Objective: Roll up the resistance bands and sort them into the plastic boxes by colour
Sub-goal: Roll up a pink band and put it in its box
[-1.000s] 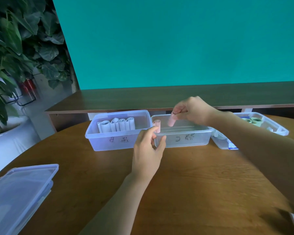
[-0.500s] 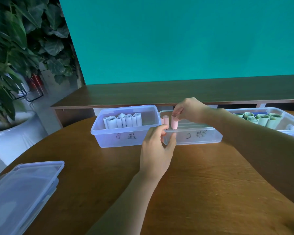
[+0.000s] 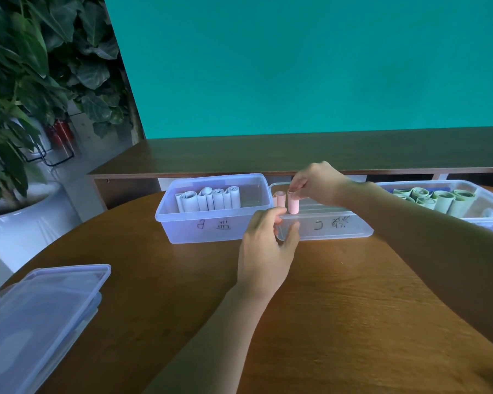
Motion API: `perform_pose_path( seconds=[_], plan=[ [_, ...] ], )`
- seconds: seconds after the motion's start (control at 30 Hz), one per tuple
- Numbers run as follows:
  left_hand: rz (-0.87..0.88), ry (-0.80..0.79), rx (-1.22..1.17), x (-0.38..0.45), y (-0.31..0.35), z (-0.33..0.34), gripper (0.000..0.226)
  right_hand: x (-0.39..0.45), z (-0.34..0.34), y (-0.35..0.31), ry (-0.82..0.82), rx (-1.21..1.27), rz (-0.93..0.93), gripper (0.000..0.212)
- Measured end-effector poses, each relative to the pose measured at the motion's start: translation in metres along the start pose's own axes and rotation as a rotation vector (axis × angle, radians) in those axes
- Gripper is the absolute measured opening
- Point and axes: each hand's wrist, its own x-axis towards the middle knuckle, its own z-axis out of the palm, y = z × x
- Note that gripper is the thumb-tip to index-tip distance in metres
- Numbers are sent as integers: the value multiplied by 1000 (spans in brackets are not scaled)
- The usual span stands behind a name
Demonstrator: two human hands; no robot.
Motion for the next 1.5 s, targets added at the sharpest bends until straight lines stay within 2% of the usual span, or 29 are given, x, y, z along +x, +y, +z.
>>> perform_pose_path(
  seconds=[0.67, 1.17, 1.33, 1.5],
  plan=[
    [6, 5, 7, -1, -2, 2, 35, -5, 3, -16, 53, 10, 35, 13],
    [26, 58, -20, 0, -3, 0, 31, -12, -4, 0, 78, 63, 80, 30],
    [41, 77, -21, -5, 3, -3, 29, -38, -20, 2, 117, 73, 79, 28],
    [19, 42, -43, -24, 23, -15, 29, -109, -46, -11, 198, 124, 61, 27]
  ],
)
